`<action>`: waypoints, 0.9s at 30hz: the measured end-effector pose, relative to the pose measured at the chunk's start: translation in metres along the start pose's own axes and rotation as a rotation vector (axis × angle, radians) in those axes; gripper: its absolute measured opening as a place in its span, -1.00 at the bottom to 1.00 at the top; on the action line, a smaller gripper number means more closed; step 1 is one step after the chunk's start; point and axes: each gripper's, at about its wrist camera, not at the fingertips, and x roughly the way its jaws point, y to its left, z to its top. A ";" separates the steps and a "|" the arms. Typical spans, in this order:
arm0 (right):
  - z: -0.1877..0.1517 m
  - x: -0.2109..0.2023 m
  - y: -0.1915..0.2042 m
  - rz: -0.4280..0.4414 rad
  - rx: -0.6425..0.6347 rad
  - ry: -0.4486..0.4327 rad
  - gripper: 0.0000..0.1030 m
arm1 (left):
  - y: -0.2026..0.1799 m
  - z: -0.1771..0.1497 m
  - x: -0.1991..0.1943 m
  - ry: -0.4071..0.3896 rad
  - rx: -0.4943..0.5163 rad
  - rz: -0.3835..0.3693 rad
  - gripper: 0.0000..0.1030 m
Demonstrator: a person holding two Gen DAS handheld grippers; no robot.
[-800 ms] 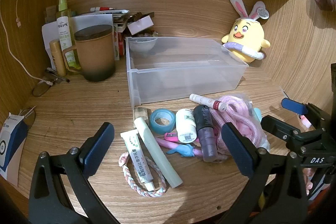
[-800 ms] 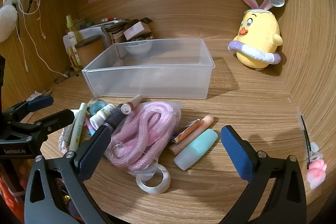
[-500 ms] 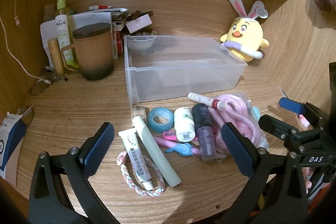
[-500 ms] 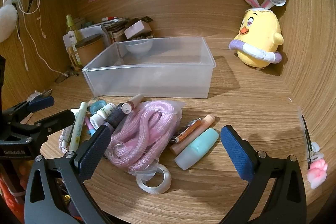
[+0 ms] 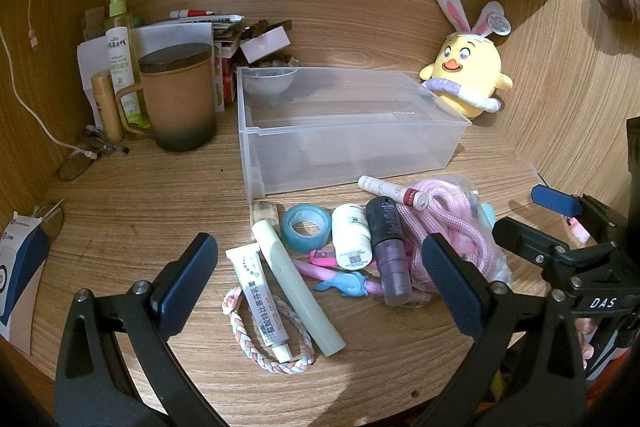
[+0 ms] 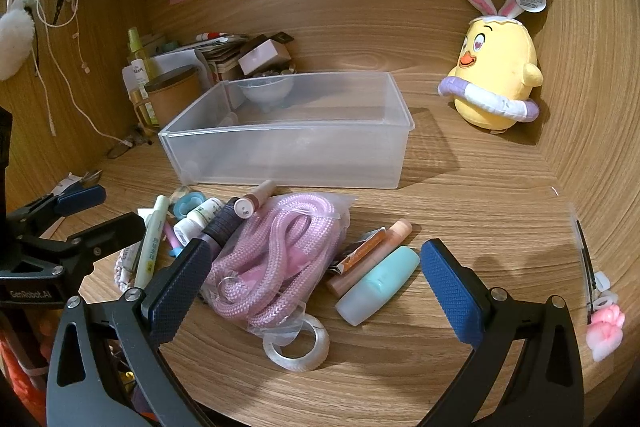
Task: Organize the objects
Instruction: 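Reach both tools toward the scattered items in front of the clear box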
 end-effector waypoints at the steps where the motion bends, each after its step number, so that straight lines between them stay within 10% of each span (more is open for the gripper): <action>1: 0.000 0.000 0.000 0.000 0.001 0.000 1.00 | 0.000 0.000 0.000 0.000 -0.002 -0.001 1.00; 15: -0.001 0.002 -0.006 0.011 0.025 0.008 1.00 | 0.007 0.000 0.000 0.006 -0.022 -0.011 1.00; 27: 0.001 -0.009 -0.057 -0.143 0.120 -0.024 0.72 | 0.075 -0.006 0.005 0.081 -0.193 0.072 0.29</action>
